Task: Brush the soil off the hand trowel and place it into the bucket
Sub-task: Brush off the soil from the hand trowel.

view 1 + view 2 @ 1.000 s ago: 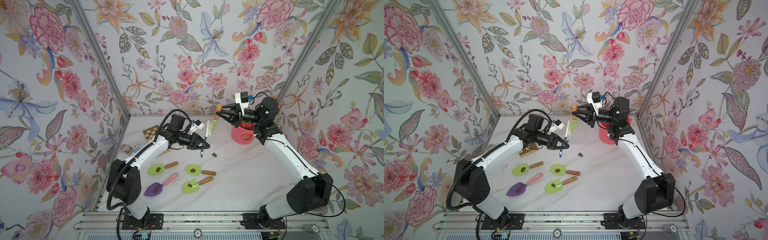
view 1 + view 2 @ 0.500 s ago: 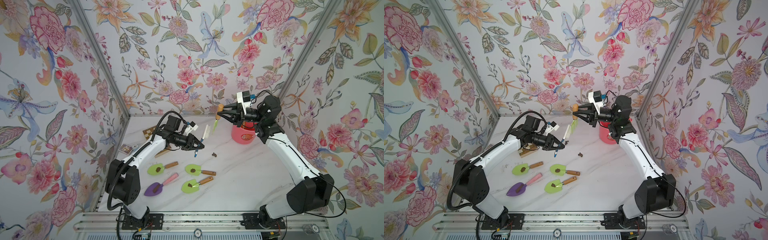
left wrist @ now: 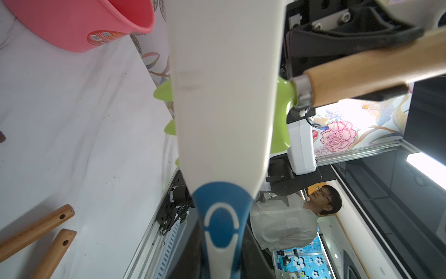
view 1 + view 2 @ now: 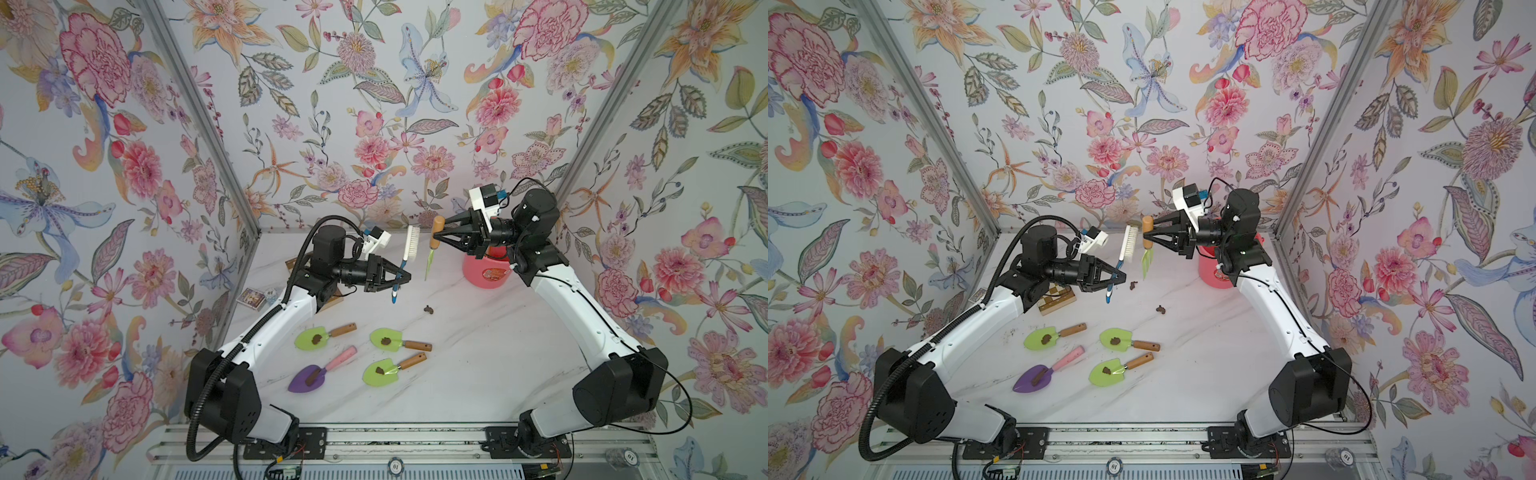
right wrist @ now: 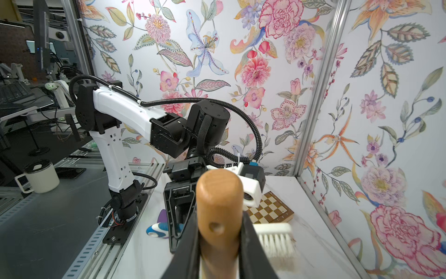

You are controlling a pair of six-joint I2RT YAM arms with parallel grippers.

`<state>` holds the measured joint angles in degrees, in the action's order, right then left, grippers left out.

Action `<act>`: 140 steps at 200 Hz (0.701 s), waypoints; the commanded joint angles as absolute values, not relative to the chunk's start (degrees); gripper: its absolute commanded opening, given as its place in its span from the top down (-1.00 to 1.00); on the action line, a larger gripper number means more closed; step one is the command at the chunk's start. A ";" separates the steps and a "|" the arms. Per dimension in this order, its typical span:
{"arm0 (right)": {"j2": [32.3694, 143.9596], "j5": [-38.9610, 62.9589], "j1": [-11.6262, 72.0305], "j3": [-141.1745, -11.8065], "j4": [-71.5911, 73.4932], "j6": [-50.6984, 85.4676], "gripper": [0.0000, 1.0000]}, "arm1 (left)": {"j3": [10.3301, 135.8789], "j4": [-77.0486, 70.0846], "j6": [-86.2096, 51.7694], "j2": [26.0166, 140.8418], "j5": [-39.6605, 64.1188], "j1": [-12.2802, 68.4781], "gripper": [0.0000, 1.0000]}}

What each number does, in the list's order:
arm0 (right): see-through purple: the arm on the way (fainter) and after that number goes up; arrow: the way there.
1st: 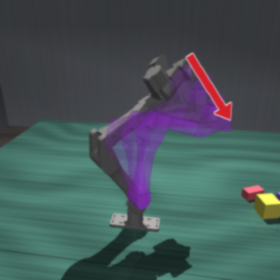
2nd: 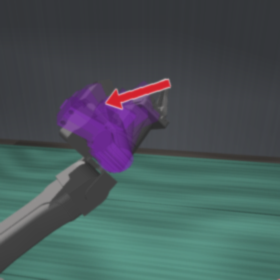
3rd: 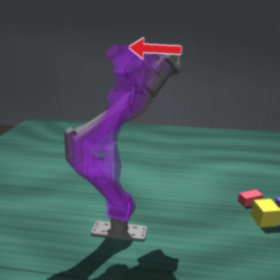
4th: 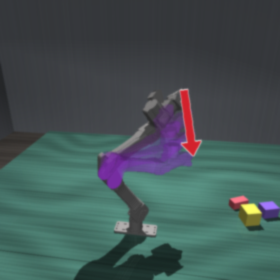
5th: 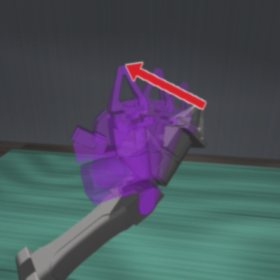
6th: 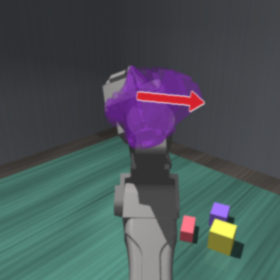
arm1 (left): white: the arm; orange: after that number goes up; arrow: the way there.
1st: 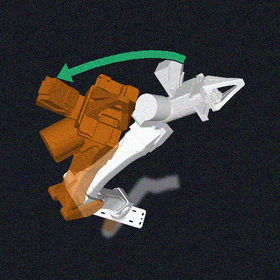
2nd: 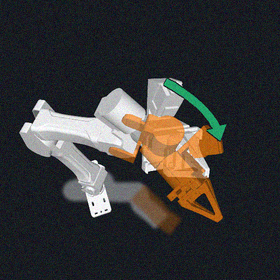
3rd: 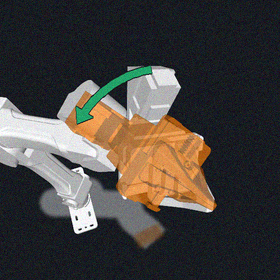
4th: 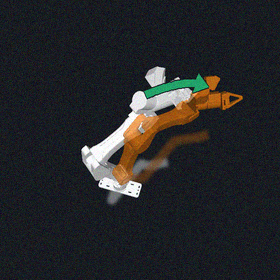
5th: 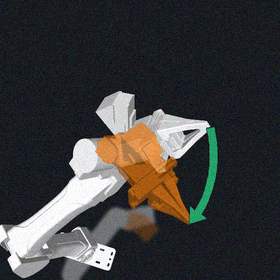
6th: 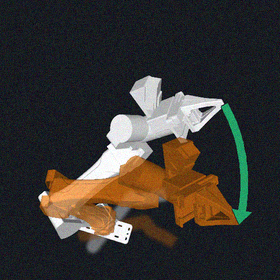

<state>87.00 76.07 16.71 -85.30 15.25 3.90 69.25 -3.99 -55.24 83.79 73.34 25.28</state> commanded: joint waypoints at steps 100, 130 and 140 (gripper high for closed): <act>94.21 82.34 18.13 -93.27 29.54 16.49 1.00 | 70.08 -4.54 -55.49 88.81 76.39 30.62 1.00; 94.73 82.18 17.56 -94.72 31.11 17.64 1.00 | 73.87 8.97 -43.65 94.98 74.72 32.25 1.00; 94.50 81.16 16.98 -94.86 31.29 18.01 1.00 | 76.10 15.99 -37.97 97.40 73.08 32.68 1.00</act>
<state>94.61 81.10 17.58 -92.40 26.59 15.27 71.50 0.99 -51.33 92.92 74.61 31.27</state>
